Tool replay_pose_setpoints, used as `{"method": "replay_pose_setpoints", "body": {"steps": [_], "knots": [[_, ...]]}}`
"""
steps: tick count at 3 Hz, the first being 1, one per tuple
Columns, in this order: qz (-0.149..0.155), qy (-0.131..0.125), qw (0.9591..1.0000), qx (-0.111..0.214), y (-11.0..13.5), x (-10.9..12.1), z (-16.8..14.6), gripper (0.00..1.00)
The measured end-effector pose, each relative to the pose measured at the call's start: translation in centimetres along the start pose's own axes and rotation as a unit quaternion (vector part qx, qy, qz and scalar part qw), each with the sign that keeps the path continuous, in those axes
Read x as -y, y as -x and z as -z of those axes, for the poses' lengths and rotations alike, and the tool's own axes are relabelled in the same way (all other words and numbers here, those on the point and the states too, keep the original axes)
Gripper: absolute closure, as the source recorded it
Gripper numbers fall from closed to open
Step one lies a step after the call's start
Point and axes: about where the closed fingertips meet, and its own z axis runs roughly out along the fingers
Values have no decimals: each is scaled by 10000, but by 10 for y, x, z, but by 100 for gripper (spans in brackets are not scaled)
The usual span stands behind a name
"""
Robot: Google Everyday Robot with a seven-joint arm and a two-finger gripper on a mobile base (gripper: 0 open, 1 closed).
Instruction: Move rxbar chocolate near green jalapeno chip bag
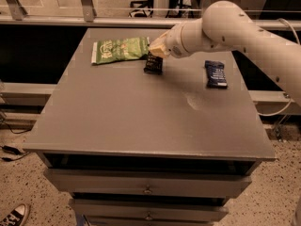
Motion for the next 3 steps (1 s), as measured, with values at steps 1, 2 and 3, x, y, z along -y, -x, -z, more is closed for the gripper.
{"method": "replay_pose_setpoints", "body": {"steps": [1, 2, 3], "knots": [[-156, -113, 9998, -16, -10, 15, -17, 100], [-237, -209, 9995, -53, -18, 25, -24, 100], [-257, -239, 9994, -80, -20, 29, -28, 86]]}}
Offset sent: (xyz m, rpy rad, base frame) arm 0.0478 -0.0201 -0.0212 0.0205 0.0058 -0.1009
